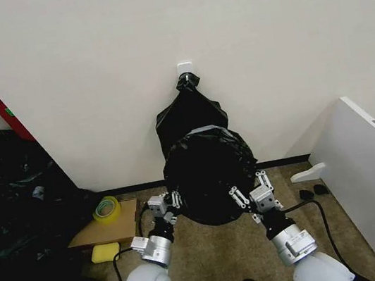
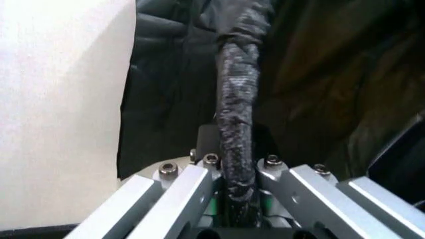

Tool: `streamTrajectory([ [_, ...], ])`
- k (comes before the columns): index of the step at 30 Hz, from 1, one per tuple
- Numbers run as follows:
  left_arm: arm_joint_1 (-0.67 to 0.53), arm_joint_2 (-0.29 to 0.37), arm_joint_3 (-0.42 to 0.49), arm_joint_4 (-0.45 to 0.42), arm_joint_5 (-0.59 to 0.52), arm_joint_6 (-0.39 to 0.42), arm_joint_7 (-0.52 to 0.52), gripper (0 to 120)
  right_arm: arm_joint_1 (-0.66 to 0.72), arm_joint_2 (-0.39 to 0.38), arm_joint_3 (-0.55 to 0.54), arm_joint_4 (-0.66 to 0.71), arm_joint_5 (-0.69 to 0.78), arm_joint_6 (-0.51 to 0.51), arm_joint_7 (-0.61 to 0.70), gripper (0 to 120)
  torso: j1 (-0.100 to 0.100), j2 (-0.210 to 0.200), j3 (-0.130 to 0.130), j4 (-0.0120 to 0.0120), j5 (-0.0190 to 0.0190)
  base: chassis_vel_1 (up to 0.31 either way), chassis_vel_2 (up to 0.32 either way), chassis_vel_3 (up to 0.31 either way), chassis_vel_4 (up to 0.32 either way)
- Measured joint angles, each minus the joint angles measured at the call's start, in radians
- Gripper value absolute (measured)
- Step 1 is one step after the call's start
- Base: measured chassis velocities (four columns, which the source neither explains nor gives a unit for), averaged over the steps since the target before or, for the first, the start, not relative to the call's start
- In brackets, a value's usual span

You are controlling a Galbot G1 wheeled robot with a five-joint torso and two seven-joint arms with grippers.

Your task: Place the garbage bag over the trash bin.

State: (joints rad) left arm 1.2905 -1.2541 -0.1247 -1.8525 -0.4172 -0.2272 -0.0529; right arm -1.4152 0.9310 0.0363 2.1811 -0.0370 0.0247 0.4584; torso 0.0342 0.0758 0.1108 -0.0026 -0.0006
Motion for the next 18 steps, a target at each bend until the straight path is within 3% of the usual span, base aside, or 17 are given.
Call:
streamTrajectory([
  [9,0.001,0.001,-0.039,-0.005,-0.017,0.006,-0.007,0,-0.012,0.014,0.030,-0.033,-0.041,0.007,0.019,5,0.000,0.000,0.000,0.0001,-0.0002,0.000,0.000,0.000,0.000],
  [12,0.006,0.005,-0.053,-0.012,-0.025,0.009,-0.008,0,-0.016,0.020,0.028,-0.031,-0.047,0.027,0.010,5,0.000,0.000,0.000,0.0000,-0.0002,0.000,0.000,0.000,0.000],
  [18,0.015,0.011,-0.074,-0.027,-0.037,0.014,-0.020,0,-0.022,0.042,0.015,-0.031,-0.025,0.112,-0.071,29,0.000,0.000,0.000,0.0005,0.0001,0.000,0.000,0.000,0.000],
])
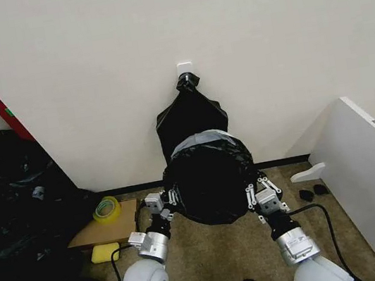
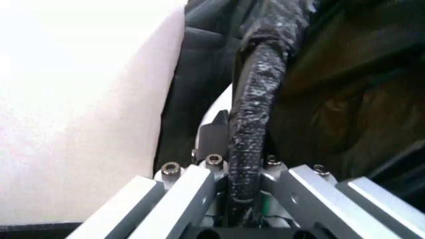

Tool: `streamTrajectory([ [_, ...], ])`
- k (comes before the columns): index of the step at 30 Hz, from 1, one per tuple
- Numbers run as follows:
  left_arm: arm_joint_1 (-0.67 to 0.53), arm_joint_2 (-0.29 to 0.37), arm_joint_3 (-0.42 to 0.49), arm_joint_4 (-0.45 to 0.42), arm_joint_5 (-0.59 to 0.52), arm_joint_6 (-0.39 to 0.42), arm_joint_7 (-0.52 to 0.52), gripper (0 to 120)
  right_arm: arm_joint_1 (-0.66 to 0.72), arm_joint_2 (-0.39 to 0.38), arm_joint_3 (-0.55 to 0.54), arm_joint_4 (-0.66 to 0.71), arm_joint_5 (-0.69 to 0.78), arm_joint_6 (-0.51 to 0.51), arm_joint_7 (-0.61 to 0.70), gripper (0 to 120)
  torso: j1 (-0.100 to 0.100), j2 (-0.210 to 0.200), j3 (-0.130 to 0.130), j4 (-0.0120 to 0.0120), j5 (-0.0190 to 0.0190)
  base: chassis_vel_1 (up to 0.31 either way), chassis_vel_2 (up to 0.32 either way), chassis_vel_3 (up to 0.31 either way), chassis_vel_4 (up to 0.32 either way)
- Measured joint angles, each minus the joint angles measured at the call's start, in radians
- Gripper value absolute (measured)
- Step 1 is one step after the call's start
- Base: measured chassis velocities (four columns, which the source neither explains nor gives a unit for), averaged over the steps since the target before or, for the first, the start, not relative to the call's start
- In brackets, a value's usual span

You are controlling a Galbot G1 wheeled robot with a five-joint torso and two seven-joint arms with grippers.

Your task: Place the garbage bag over the trash bin.

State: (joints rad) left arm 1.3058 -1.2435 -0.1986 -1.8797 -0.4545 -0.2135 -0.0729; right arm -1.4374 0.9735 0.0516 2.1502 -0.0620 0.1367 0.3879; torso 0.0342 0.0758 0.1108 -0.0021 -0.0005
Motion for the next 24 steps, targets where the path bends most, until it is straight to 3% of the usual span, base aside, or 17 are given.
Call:
streamTrajectory([
  [7,0.004,0.001,-0.009,-0.005,-0.003,0.001,-0.002,0,-0.015,0.024,0.002,0.016,0.017,0.040,-0.019,52,0.000,0.000,0.000,-0.0004,-0.0003,0.000,0.000,0.000,0.000],
  [14,0.022,-0.013,-0.031,-0.008,0.007,0.001,-0.012,0,-0.058,0.071,0.033,0.016,-0.198,0.150,-0.001,79,0.000,0.000,0.000,-0.0005,-0.0002,0.000,0.000,0.000,0.000],
  [18,0.023,-0.020,-0.025,-0.008,0.011,0.002,-0.016,0,-0.062,0.067,0.031,0.024,-0.201,0.186,-0.061,94,0.000,0.000,0.000,-0.0004,-0.0002,0.000,0.000,0.000,0.000],
  [20,0.022,-0.024,-0.018,-0.010,0.014,0.004,-0.017,0,-0.059,0.058,0.023,0.023,-0.180,0.201,-0.108,94,0.000,0.000,0.000,-0.0004,-0.0002,0.000,0.000,0.000,0.000],
  [24,0.023,-0.030,0.022,-0.017,0.022,0.016,-0.023,0,-0.036,0.023,-0.009,-0.005,-0.118,0.220,-0.210,79,0.000,0.000,0.000,-0.0004,0.0000,0.000,0.000,0.000,0.000],
])
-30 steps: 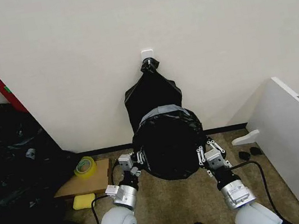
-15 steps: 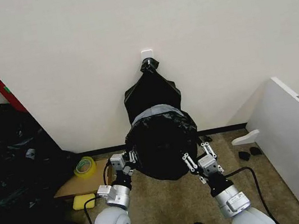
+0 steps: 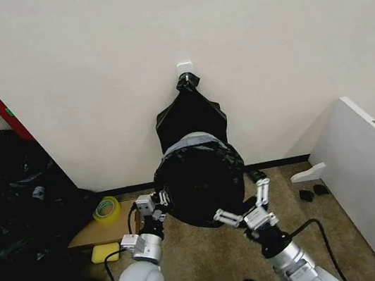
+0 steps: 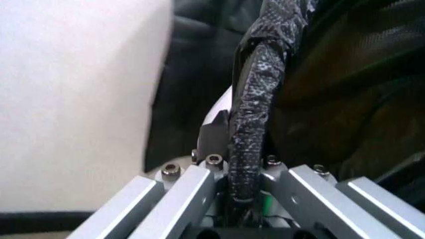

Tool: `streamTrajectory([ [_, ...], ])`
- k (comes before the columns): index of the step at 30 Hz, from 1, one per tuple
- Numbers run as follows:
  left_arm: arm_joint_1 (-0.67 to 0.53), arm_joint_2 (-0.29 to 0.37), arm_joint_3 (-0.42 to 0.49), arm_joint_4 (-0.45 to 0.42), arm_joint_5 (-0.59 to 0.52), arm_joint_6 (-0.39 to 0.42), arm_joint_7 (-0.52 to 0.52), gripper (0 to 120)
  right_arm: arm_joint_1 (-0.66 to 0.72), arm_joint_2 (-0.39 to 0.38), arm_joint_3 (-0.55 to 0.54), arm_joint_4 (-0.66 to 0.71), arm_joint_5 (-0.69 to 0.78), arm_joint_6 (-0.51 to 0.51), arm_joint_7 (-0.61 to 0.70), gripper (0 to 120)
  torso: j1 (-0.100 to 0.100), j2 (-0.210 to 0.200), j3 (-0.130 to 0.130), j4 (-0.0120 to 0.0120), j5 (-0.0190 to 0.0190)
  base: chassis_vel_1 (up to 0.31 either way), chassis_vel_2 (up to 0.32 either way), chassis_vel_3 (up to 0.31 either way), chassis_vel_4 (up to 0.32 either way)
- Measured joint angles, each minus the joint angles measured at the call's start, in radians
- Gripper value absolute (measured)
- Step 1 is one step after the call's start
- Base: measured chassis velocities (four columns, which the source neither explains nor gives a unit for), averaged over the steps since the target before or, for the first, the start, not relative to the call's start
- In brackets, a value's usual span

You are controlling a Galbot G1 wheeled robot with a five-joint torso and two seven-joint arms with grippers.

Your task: Place the garbage bag over the trash bin.

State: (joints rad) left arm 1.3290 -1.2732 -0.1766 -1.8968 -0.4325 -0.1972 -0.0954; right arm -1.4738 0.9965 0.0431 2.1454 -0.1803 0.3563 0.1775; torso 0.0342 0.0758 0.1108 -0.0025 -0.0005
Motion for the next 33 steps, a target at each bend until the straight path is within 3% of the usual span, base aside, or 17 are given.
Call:
streamTrajectory([
  [6,0.011,0.007,0.094,-0.021,0.031,0.077,-0.098,0,0.038,-0.038,-0.047,-0.025,0.039,-0.133,0.077,57,0.000,0.000,0.000,0.0000,0.0002,0.000,0.000,0.000,0.000],
  [8,0.014,0.012,0.114,-0.020,0.069,0.066,-0.106,0,0.051,-0.066,-0.083,-0.002,0.072,-0.256,0.192,47,0.000,0.000,0.000,0.0001,0.0003,0.000,0.000,0.000,0.000],
  [10,0.014,0.011,0.118,-0.016,0.084,0.059,-0.106,0,0.053,-0.072,-0.090,0.007,0.084,-0.283,0.210,46,0.000,0.000,0.000,0.0001,0.0001,0.000,0.000,0.000,0.000],
  [12,0.012,0.008,0.128,0.007,0.152,0.020,-0.105,0,0.064,-0.107,-0.128,0.064,0.166,-0.436,0.298,34,0.000,0.000,0.000,-0.0001,-0.0002,0.000,0.000,0.000,0.000],
  [15,0.009,0.005,0.133,0.017,0.174,0.007,-0.105,0,0.071,-0.120,-0.144,0.095,0.224,-0.496,0.333,30,0.000,0.000,0.000,0.0001,0.0000,0.000,0.000,0.000,0.000],
  [16,0.006,0.002,0.140,0.025,0.186,-0.002,-0.106,0,0.078,-0.128,-0.156,0.122,0.285,-0.543,0.360,19,0.000,0.000,0.000,0.0001,-0.0001,0.000,0.000,0.000,0.000],
  [19,-0.003,-0.007,0.162,0.042,0.203,-0.026,-0.118,0,0.095,-0.131,-0.183,0.200,0.501,-0.668,0.456,8,0.000,0.000,0.000,-0.0002,0.0000,0.000,0.000,0.000,0.000],
  [20,-0.003,-0.007,0.162,0.042,0.203,-0.026,-0.118,0,0.095,-0.131,-0.183,0.200,0.501,-0.668,0.456,8,0.000,0.000,0.000,-0.0002,0.0000,0.000,0.000,0.000,0.000],
  [21,-0.004,-0.013,0.175,0.048,0.218,-0.043,-0.128,0,0.117,-0.120,-0.196,0.237,0.645,-0.738,0.523,1,0.000,0.000,0.000,-0.0001,-0.0002,0.000,0.000,0.000,0.000],
  [23,-0.003,-0.017,0.184,0.054,0.251,-0.064,-0.130,0,0.159,-0.097,-0.202,0.259,0.794,-0.814,0.616,0,0.000,0.000,0.000,-0.0001,-0.0001,0.000,0.000,0.000,0.000],
  [25,-0.002,-0.020,0.184,0.059,0.269,-0.078,-0.131,0,0.185,-0.085,-0.208,0.257,0.837,-0.835,0.653,0,0.000,0.000,0.000,0.0000,0.0000,0.000,0.000,0.000,0.000],
  [33,0.008,-0.017,0.183,0.048,0.299,-0.106,-0.138,0,0.308,-0.026,-0.263,0.127,0.842,-0.867,0.720,0,0.000,0.000,0.000,0.0000,-0.0002,0.000,0.000,0.000,0.000],
])
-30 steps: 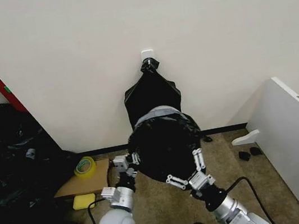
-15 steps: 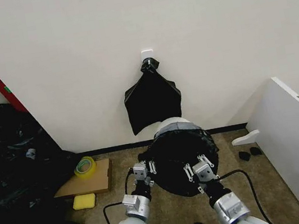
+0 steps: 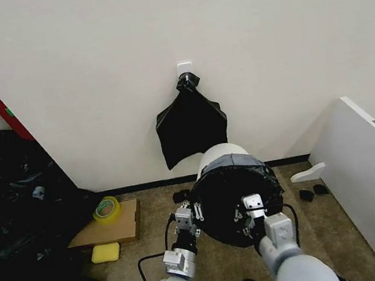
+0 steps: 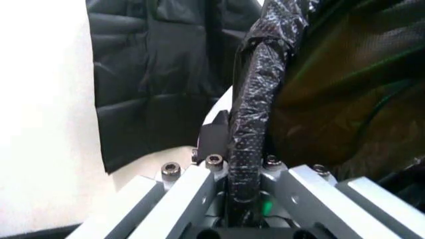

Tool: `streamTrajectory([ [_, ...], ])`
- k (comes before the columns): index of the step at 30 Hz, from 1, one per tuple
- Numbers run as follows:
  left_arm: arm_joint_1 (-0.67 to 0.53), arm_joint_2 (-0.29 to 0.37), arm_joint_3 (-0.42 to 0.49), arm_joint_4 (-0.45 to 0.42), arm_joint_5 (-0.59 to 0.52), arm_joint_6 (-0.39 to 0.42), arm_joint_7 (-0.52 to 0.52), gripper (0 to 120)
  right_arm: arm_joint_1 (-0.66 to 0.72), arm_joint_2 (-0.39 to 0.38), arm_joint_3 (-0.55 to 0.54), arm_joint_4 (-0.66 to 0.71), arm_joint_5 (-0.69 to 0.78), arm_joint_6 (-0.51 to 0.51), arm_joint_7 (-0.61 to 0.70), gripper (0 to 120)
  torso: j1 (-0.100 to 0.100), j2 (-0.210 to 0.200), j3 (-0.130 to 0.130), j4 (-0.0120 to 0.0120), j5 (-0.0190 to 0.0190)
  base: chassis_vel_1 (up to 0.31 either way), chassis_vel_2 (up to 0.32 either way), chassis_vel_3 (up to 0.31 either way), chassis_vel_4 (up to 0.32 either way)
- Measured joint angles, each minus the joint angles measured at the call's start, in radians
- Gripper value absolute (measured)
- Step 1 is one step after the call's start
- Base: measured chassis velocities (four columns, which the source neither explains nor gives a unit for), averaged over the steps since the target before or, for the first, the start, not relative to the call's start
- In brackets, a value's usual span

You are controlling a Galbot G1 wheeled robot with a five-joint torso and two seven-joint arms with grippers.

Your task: Place the garbage bag over the trash bin.

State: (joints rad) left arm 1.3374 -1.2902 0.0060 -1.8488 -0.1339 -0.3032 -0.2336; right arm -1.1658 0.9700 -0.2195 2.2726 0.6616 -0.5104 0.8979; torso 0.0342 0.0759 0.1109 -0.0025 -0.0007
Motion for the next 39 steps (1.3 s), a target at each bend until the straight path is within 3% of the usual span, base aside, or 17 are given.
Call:
streamTrajectory([
  [11,0.015,0.006,0.000,-0.033,-0.008,-0.003,-0.013,0,0.114,0.074,-0.035,-0.178,-0.051,0.000,0.010,0,0.000,0.000,0.000,0.0000,0.0000,0.000,0.000,0.000,0.000],
  [23,0.032,0.025,0.001,-0.069,-0.009,-0.014,-0.003,0,0.188,0.127,-0.032,-0.284,-0.040,0.016,0.002,0,0.000,0.000,0.000,0.0001,0.0001,0.000,0.000,0.000,0.000],
  [39,0.037,0.035,0.008,-0.083,-0.013,-0.029,0.027,0,0.196,0.120,0.004,-0.338,-0.101,0.114,-0.134,0,0.000,0.000,0.000,0.0000,0.0001,0.000,0.000,0.000,0.000],
])
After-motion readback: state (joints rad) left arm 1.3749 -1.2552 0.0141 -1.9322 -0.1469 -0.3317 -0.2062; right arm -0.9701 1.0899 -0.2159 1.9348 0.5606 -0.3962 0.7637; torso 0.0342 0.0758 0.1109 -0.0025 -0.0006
